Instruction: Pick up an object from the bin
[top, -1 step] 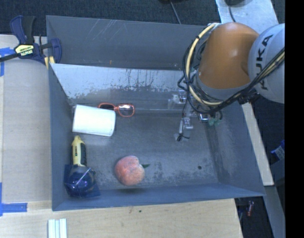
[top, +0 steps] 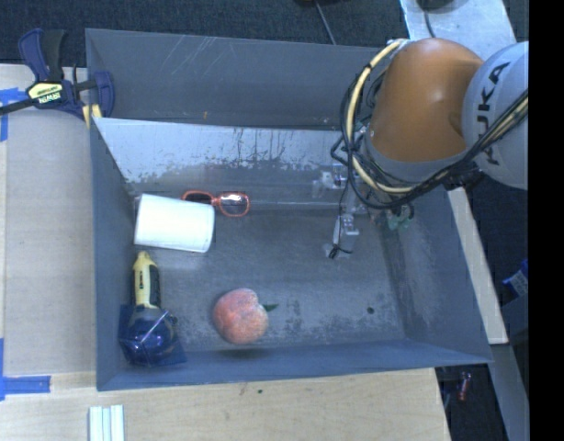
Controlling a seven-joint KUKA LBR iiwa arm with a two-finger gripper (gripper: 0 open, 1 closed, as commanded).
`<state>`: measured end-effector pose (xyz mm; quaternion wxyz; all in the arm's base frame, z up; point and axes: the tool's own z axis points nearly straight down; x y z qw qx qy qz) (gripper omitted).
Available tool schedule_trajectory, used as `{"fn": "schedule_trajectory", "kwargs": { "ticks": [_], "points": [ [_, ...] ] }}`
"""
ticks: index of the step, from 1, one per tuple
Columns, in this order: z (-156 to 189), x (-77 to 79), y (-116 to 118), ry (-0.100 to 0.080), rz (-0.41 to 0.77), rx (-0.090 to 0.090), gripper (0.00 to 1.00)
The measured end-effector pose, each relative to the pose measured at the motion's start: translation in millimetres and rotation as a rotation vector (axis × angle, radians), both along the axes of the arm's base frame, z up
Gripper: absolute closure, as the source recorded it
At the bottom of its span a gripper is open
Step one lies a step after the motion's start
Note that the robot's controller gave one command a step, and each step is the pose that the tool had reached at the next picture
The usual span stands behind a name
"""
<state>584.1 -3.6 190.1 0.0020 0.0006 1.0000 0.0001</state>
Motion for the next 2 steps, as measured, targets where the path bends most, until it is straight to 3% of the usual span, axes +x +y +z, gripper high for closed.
{"fn": "schedule_trajectory", "kwargs": {
  "ticks": [1, 2],
  "points": [
    [-110.8, -45.9, 84.8, 0.002, 0.413, 0.0, 0.0],
    [-51.9, -23.8, 96.0, -0.006, 0.323, -0.001, 0.0]
  ]
}}
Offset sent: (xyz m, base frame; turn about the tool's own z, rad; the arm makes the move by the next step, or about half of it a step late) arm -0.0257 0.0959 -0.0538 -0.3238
